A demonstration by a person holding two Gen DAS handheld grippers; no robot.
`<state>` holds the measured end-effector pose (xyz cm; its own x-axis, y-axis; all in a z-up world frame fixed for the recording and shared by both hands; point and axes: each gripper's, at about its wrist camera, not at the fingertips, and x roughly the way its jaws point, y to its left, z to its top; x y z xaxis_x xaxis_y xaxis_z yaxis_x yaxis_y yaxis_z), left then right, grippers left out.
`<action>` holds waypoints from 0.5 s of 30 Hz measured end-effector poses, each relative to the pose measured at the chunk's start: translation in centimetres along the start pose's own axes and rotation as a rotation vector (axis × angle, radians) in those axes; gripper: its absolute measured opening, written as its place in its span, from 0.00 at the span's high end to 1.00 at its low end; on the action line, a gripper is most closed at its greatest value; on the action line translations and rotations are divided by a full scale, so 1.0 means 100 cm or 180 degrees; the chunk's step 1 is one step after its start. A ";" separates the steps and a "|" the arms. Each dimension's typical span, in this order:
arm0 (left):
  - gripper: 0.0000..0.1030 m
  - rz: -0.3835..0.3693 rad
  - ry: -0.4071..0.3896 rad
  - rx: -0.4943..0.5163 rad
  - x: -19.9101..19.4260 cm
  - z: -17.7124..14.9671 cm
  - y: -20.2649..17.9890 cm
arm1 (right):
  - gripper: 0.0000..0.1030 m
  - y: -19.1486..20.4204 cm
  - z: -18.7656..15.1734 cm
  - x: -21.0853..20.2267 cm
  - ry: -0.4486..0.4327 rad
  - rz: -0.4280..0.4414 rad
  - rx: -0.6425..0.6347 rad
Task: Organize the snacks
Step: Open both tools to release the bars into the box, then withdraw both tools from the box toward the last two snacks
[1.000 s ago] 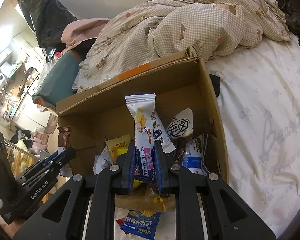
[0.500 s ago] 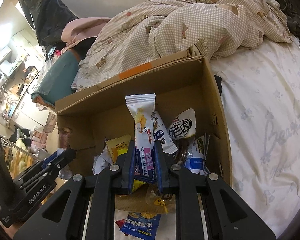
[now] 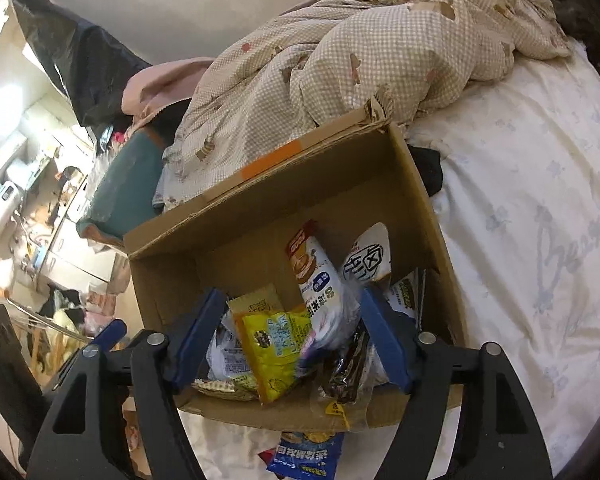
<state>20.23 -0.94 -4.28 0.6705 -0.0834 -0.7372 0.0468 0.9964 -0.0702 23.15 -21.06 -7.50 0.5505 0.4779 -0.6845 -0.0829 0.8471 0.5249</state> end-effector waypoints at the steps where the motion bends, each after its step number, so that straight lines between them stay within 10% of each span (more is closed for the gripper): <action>1: 0.19 0.0001 -0.0003 0.0014 0.000 0.000 -0.001 | 0.27 0.001 0.000 0.000 0.0000 0.0003 -0.0007; 15: 0.19 -0.0013 -0.0041 -0.0082 -0.023 -0.011 0.005 | 0.27 0.005 -0.011 -0.024 -0.0050 -0.0097 -0.0051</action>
<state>17.89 -0.30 -3.37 0.6799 -0.0872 -0.7281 0.0306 0.9954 -0.0906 20.86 -21.49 -6.21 0.5658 0.4482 -0.6921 -0.0791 0.8650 0.4955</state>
